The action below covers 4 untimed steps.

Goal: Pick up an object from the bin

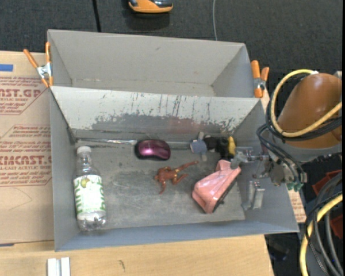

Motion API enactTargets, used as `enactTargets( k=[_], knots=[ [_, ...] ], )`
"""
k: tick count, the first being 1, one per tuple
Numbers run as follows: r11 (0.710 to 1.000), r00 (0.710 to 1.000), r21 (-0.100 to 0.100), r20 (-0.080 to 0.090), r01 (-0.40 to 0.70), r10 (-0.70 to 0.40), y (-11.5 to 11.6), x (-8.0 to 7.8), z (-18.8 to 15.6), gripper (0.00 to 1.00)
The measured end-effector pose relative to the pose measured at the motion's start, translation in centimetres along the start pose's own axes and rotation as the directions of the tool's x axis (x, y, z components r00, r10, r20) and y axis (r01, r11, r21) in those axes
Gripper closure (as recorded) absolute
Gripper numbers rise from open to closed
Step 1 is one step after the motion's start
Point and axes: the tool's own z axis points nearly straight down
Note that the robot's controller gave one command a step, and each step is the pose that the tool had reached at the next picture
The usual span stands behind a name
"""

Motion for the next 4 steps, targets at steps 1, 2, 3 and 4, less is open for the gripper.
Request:
enactTargets(
  k=[1, 2, 3, 4],
  knots=[
    [1.000, 1.000, 0.001, 0.005, 0.000, 0.000, 0.0, -0.1, -0.3, 0.00],
    [0.998, 0.998, 0.001, 0.007, 0.062, -0.062, 1.7, -1.6, -4.2, 0.00],
    [0.996, 0.996, 0.004, 0.019, 0.089, -0.089, 3.3, -2.0, -1.0, 0.00],
    [0.993, 0.993, 0.003, 0.011, 0.120, -0.120, 3.6, -2.6, 5.7, 0.00]
  ],
)
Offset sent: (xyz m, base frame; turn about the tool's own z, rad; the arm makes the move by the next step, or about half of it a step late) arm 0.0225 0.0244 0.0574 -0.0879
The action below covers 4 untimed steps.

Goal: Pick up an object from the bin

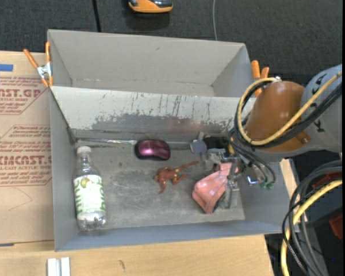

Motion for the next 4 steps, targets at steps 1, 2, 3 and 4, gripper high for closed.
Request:
enactTargets(
  k=[1, 2, 3, 4],
  knots=[
    [0.999, 0.999, -0.001, -0.005, -0.049, 0.049, 1.6, -0.3, 1.4, 1.00],
    [0.999, 0.999, -0.001, -0.005, -0.050, 0.050, 1.6, -0.3, 1.4, 1.00],
    [0.998, 0.998, -0.003, -0.011, -0.060, 0.060, 1.9, -0.3, -3.8, 1.00],
    [1.000, 0.999, 0.002, 0.008, -0.031, 0.031, 2.1, -0.6, -1.5, 1.00]
  ],
)
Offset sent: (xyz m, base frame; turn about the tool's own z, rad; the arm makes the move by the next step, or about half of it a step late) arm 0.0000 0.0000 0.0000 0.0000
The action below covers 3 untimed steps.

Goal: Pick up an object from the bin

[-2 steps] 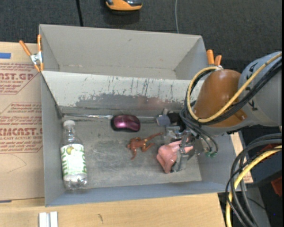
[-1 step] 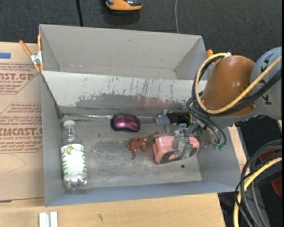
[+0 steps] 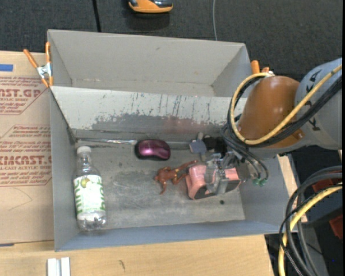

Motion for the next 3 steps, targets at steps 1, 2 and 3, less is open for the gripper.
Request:
enactTargets(
  k=[1, 2, 3],
  knots=[
    [1.000, 1.000, -0.005, -0.024, -0.009, 0.009, 1.8, 1.1, -0.6, 1.00],
    [1.000, 1.000, -0.003, -0.010, 0.026, -0.026, 1.7, -0.9, -5.6, 1.00],
    [1.000, 1.000, -0.002, -0.010, 0.011, -0.011, 0.0, -1.7, -9.7, 0.00]
  ],
)
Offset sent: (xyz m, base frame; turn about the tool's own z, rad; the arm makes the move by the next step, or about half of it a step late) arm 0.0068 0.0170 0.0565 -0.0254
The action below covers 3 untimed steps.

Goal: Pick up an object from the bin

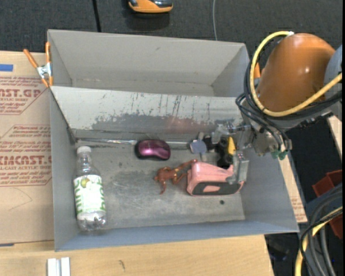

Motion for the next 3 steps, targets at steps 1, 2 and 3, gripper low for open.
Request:
enactTargets(
  k=[1, 2, 3],
  knots=[
    [1.000, 1.000, 0.000, 0.000, 0.000, 0.000, 0.0, 0.0, 0.0, 0.00],
    [0.998, 0.998, -0.001, 0.005, -0.065, 0.065, 0.3, 0.2, 4.0, 0.00],
    [0.999, 0.999, -0.001, -0.002, -0.048, 0.048, 0.0, 0.9, 7.8, 0.00]
  ],
)
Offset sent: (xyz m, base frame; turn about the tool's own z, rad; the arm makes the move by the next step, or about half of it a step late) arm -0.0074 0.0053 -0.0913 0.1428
